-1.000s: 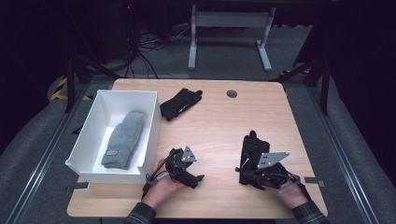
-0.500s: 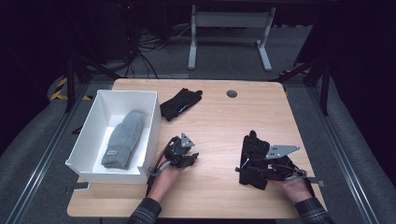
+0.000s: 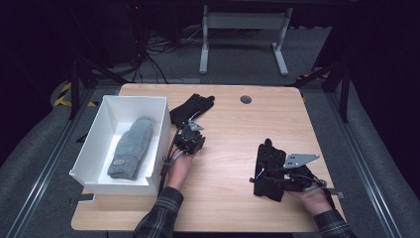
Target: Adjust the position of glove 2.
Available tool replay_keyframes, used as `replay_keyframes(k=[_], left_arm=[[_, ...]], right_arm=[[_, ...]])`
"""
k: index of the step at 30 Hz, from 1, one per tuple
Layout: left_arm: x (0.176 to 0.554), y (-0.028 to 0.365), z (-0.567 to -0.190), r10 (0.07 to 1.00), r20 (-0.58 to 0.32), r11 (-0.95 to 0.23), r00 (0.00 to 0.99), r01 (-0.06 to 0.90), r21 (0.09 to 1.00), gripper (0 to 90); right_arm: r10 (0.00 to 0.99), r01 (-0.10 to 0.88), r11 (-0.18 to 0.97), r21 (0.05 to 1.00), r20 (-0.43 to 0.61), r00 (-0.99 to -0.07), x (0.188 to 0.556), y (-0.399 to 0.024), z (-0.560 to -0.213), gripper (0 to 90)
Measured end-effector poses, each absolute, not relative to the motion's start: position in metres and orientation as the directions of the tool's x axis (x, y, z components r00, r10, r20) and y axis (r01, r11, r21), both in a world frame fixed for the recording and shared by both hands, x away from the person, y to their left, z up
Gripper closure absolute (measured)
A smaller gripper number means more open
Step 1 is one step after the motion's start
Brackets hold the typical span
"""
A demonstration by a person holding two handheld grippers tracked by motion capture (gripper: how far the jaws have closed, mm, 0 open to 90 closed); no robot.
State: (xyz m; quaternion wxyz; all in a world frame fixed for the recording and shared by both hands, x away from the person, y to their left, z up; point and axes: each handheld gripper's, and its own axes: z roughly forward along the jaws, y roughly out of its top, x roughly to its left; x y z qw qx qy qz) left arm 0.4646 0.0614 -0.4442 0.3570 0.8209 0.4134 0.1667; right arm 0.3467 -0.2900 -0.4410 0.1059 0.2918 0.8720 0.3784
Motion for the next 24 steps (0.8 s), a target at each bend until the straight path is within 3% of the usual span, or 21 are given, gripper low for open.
replay_keyframes(k=[18, 24], left_arm=[[0.547, 0.062, -0.429, 0.884, 0.005, -0.326, 0.467, 0.610, 0.722, 90.0], [0.567, 0.064, -0.435, 0.901, 0.052, -0.345, 0.431, 0.638, 0.688, 90.0]], right_arm=[[0.582, 0.430, 0.539, 0.725, 0.050, -0.812, 0.349, -0.293, -0.441, 64.1], [0.575, 0.425, 0.542, 0.725, 0.049, -0.817, 0.349, -0.292, -0.441, 64.1]])
